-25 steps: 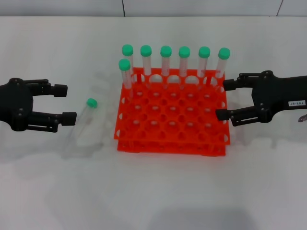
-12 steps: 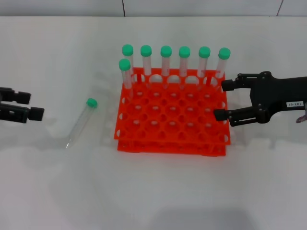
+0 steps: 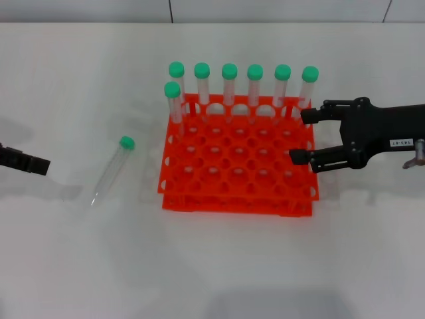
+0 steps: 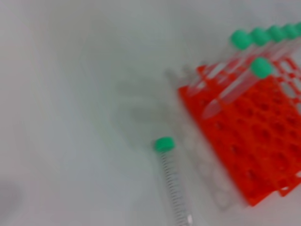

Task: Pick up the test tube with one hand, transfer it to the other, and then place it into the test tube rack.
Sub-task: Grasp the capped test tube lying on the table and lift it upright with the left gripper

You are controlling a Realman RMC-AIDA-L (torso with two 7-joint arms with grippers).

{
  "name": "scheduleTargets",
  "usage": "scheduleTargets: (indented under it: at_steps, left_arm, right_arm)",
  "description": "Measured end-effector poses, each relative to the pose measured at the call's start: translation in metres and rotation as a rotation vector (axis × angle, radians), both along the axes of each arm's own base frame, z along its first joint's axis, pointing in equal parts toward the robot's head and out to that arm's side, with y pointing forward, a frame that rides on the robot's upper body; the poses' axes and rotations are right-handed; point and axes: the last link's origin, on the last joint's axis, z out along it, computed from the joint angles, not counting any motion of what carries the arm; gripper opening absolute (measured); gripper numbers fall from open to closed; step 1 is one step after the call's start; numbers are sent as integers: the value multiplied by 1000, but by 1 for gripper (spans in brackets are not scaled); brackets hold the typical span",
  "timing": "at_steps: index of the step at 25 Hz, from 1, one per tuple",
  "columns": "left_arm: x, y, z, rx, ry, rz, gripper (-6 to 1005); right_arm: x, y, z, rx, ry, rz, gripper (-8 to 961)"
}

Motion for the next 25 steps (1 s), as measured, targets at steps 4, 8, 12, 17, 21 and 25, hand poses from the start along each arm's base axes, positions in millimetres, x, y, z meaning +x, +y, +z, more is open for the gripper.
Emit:
scheduleTargets:
  at_steps: [4, 8, 12, 17, 21, 25]
  left_arm:
    - [-1, 7, -3, -3, 49, 69, 877]
    - [0, 17, -12, -2, 92, 104, 876]
    - [6, 28, -28, -27, 116, 103, 876]
    - [14, 34, -50, -61, 143, 91, 875]
    - [16, 36, -59, -77, 165, 122, 875]
    - [18, 38, -63, -76, 174, 149, 875]
  right_arm:
    - [-3, 3, -2, -2, 5, 2, 853]
    - [-5, 3, -4, -5, 7, 5, 853]
    - [-4, 3, -4, -6, 6, 4, 854]
    - [-4, 2, -6, -13, 10, -2, 854]
    - [-4, 2, -6, -14, 11, -2, 854]
    - [-4, 2, -6, -15, 10, -1, 854]
